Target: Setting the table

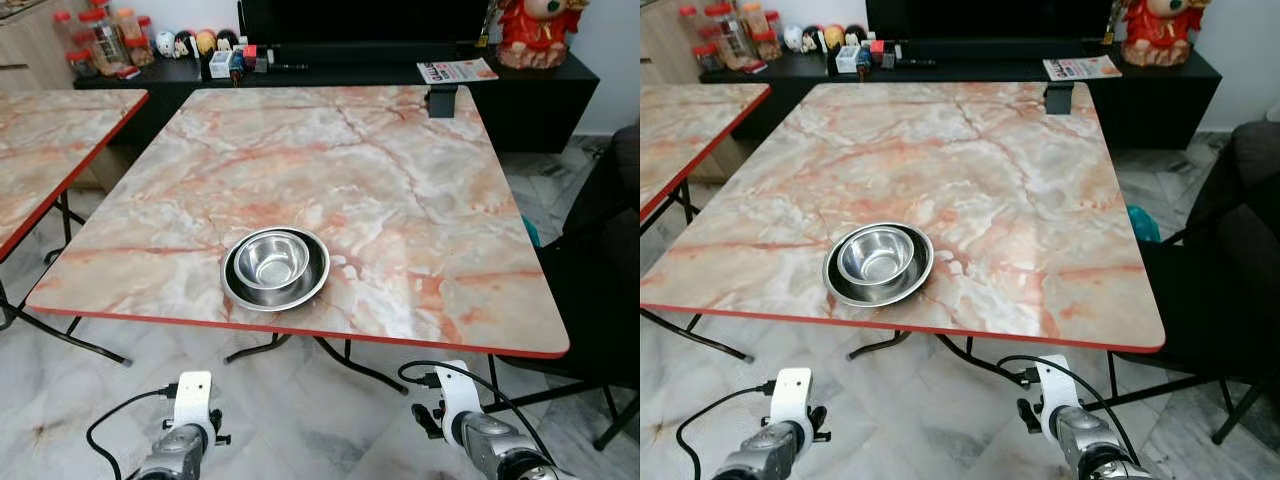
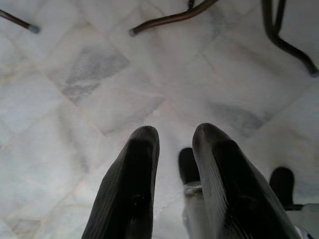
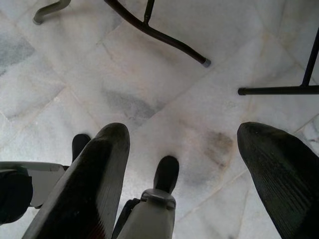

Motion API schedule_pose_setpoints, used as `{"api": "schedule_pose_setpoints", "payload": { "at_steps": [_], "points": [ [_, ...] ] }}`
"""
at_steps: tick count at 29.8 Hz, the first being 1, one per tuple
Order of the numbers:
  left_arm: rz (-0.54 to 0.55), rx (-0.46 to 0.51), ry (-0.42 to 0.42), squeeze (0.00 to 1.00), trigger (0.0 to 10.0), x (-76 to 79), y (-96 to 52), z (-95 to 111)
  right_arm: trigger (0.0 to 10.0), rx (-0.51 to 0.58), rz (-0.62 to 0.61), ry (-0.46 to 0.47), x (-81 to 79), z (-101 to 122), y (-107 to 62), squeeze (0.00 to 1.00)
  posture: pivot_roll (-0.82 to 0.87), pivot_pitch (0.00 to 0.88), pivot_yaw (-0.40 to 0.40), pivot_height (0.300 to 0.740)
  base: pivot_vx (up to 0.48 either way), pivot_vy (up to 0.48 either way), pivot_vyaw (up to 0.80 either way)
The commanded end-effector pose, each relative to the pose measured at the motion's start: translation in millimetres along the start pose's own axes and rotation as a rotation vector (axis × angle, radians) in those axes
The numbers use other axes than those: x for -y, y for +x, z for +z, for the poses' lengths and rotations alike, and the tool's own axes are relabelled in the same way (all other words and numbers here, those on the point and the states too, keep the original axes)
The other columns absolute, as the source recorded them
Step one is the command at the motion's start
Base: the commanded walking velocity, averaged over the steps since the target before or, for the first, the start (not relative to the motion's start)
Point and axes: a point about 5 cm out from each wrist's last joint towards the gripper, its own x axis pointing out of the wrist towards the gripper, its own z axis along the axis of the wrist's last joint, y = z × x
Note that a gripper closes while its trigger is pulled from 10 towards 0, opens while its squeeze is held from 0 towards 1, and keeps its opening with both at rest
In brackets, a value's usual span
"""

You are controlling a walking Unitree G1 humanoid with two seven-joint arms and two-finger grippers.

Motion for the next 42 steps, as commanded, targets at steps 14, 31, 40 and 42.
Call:
{"api": "schedule_pose_setpoints", "payload": {
  "at_steps": [14, 31, 40, 42],
  "points": [
    [0.027, 0.008, 0.038, 0.0, 10.0, -0.4, -2.1, -11.2, 10.0, 0.012, -0.023, -0.009, 4.7, -0.3, -0.9, 0.0, -0.09, 0.0, 0.065, 0.74, 0.0, 0.0, 0.0],
    [0.045, -0.014, 0.054, 0.0, 10.0, -4.9, -2.9, -15.3, 10.0, 0.0, -0.022, -0.002, 0.8, -3.4, 0.0, 0.0, -0.09, 0.0, 0.069, 0.74, 0.0, 0.33, -0.13],
    [0.05, -0.023, 0.061, 0.0, 10.0, -7.5, -3.5, -17.5, 10.0, -0.01, -0.015, 0.01, -1.1, -6.4, 0.4, 0.0, -0.09, 0.0, 0.075, 0.74, 0.0, 0.48, 0.0],
    [0.053, -0.024, 0.062, 0.0, 10.0, -8.5, -3.6, -17.8, 10.0, -0.013, -0.014, 0.019, -1.9, -7.2, 0.5, 0.0, -0.09, 0.0, 0.076, 0.74, 0.0, 0.48, -0.59]
  ]
}}
